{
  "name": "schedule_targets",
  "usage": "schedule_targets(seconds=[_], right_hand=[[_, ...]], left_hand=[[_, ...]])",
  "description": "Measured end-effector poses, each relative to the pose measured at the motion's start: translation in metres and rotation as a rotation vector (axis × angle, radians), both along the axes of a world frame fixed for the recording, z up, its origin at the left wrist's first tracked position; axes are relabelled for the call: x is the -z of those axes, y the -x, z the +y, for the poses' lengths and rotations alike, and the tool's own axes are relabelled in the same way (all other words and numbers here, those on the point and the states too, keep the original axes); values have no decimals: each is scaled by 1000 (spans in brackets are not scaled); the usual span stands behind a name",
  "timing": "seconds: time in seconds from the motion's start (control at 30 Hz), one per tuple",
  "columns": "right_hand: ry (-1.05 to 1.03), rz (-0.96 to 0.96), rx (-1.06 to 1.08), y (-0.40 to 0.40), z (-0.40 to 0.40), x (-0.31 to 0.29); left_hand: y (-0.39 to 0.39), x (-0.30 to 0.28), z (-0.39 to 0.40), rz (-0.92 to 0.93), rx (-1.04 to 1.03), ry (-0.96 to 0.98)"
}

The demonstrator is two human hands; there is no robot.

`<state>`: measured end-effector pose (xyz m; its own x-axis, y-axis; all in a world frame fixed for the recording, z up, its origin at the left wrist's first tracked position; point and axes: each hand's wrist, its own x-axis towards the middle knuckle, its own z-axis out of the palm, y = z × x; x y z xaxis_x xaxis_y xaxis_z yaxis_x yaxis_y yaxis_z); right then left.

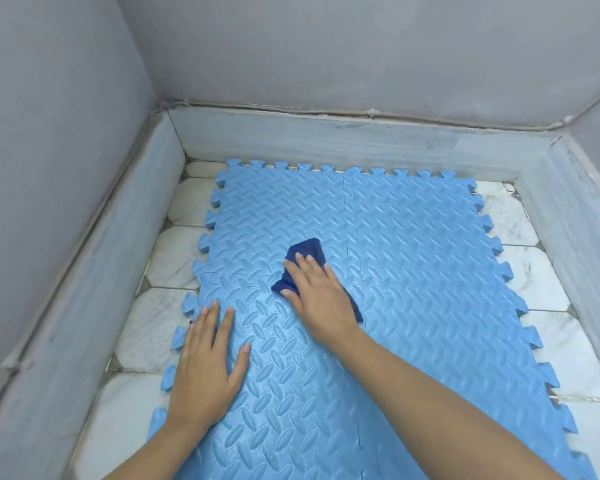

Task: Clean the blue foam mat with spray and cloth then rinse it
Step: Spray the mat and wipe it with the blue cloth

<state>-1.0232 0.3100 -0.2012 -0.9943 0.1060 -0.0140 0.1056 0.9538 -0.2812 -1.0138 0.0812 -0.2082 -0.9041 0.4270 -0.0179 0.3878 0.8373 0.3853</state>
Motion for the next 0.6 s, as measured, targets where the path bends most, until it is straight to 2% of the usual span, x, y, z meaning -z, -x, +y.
schedule_targets(seconds=[0.1,0.23,0.3,0.4,0.5,0.57,0.6], right_hand=[[-36,-46,-146,56,-27,0],[-84,-123,-138,101,2,-6],[-75,-130,-24,113,43,-11],[-108,-151,307,115,123,-14],[30,-217,668,110,170,-17],[48,-191,736,119,157,-11],[30,-159,703,123,139,-8]], left_hand=[[3,0,0,-10,-1,1],[4,3,-2,-8,7,9],[4,2,-1,-11,15,8],[6,1,1,-8,9,7],[6,1,1,2,6,25],[6,1,1,4,2,30],[6,1,1,7,-2,30]])
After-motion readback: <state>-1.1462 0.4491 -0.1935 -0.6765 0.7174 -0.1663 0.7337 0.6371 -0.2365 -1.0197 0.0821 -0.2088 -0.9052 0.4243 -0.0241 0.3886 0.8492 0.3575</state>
